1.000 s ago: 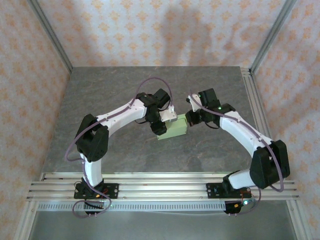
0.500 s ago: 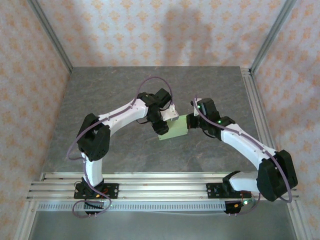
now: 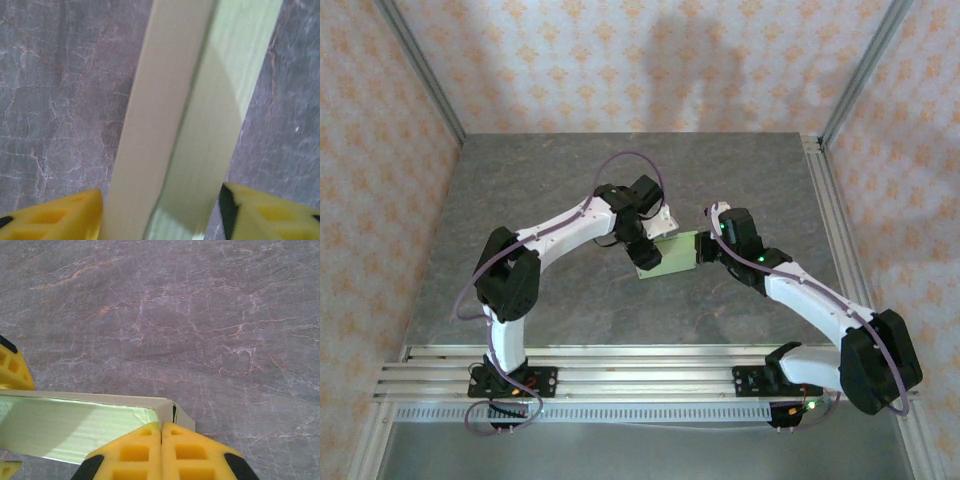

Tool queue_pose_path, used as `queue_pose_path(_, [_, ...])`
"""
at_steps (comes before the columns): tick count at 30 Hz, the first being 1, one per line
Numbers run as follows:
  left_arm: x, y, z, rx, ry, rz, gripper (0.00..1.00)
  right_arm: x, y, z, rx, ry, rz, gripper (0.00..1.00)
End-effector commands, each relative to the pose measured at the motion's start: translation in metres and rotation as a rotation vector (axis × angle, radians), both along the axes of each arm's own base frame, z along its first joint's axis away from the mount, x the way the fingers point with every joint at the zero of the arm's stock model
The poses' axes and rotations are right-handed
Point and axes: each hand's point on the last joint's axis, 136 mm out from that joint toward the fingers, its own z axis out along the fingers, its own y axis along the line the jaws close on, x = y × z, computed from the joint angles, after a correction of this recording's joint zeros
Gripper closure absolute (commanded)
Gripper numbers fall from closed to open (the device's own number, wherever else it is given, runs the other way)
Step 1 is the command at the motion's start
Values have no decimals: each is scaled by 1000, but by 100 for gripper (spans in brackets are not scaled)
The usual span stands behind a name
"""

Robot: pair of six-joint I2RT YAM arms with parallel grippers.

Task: Fold the paper box

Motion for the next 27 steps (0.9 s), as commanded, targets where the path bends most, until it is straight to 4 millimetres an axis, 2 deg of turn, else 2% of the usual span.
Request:
queue_pose_path(1, [3, -13, 36, -115, -75, 30, 20, -3, -5, -3, -42, 4, -1, 100])
queue_pose_path(4, [5, -13, 55, -167, -124, 74, 0, -4, -5, -4, -53, 8, -1, 100])
queue_pose_path(5, [5, -12, 61, -185, -141, 92, 0, -5, -5, 6, -42, -18, -2, 100])
queue_pose_path(8, [9, -1, 78, -213, -219, 179, 0, -5, -4, 6, -52, -16, 5, 100])
queue_pose_path(10, [16, 17, 86, -189, -282, 282, 0, -5, -4, 6, -57, -12, 4, 100])
queue_pose_path(13, [17, 44, 88, -113, -320, 372, 1, -4, -5, 7, -65, -8, -2, 100])
queue_pose_path(15, [13, 54, 85, -78, -314, 396, 7, -3, -5, 9, -70, -9, -4, 100])
queue_pose_path(19, [11, 65, 80, -42, -261, 462, 29, -3, -6, 13, -74, -4, -5, 100])
queue_pose_path(25, [5, 56, 80, -88, -205, 473, 46, -5, -4, 14, -76, 14, 8, 100])
queue_pose_path(27, [6, 54, 77, -84, -185, 464, 57, -6, -5, 13, -80, 17, 6, 100])
